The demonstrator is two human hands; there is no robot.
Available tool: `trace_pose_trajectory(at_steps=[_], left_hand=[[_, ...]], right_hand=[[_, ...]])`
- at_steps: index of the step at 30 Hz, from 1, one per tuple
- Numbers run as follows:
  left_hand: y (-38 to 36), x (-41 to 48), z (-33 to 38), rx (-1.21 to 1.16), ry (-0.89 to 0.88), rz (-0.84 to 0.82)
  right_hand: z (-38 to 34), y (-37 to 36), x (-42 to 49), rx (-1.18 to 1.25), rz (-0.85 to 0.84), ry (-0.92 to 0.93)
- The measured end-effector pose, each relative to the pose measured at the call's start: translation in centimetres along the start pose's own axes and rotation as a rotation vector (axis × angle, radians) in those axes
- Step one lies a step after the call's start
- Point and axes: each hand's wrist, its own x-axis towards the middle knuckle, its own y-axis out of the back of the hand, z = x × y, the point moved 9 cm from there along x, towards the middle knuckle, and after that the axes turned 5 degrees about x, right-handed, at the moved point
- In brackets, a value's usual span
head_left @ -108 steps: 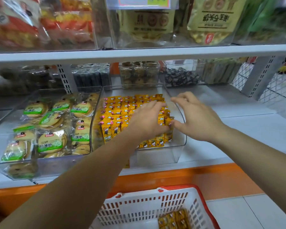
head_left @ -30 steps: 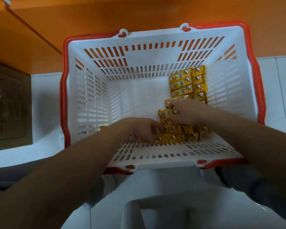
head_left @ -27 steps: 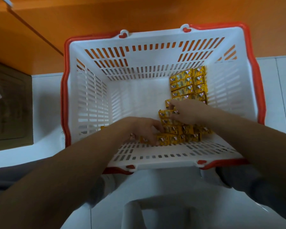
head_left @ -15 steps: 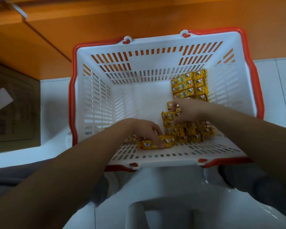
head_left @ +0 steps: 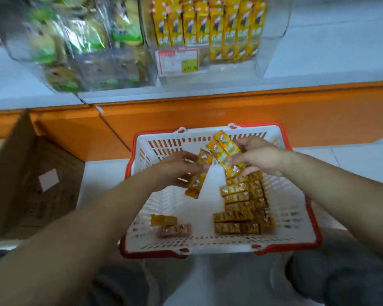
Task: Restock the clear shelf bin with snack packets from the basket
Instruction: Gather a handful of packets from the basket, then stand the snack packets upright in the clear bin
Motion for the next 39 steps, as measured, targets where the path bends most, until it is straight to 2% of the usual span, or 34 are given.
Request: trace_pose_trajectory(at_steps=[5, 9, 14, 17, 26, 30, 32, 35, 39], left_hand=[[1.6, -7.5, 9.2, -0.086, -0.227, 0.059], [2.3, -12.8, 13.7, -0.283, -0.392, 0.176], [3.2, -15.1, 15.3, -0.511, -0.42, 0.375], [4.2, -15.4, 15.7, -0.55, -0.424, 0.454], [7.5, -15.4, 16.6, -0.482, -0.453, 0.333], [9.6, -15.7, 17.0, -0.492, -0.483, 0.317], [10.8, -15.9, 17.1, -0.517, -0.494, 0.331], [12.9, -16.2, 16.8, -0.551, -0.489, 0.376], [16.0, -16.6, 16.5, -0.518, -0.504, 0.447]], right_hand=[[-8.6, -0.8, -6.3, 0.234, -0.006, 0.122], [-13.0, -2.3, -10.8, 0.363, -0.048, 0.215], [-15.5, -4.6, -12.2, 0.332, 0.028, 0.297], [-17.0, -5.6, -11.4, 0.338, 0.051, 0.327], [-19.7, -6.3, -9.5, 0.281, 0.045, 0.395], [-22.8, -7.2, -8.7, 0.161, -0.039, 0.486], [-23.5, -7.9, -7.9, 0.155, -0.058, 0.473], [-24.5, -7.5, -6.4, 0.112, 0.032, 0.456], [-28.2, -4.0, -3.9, -0.027, 0.263, 0.602]])
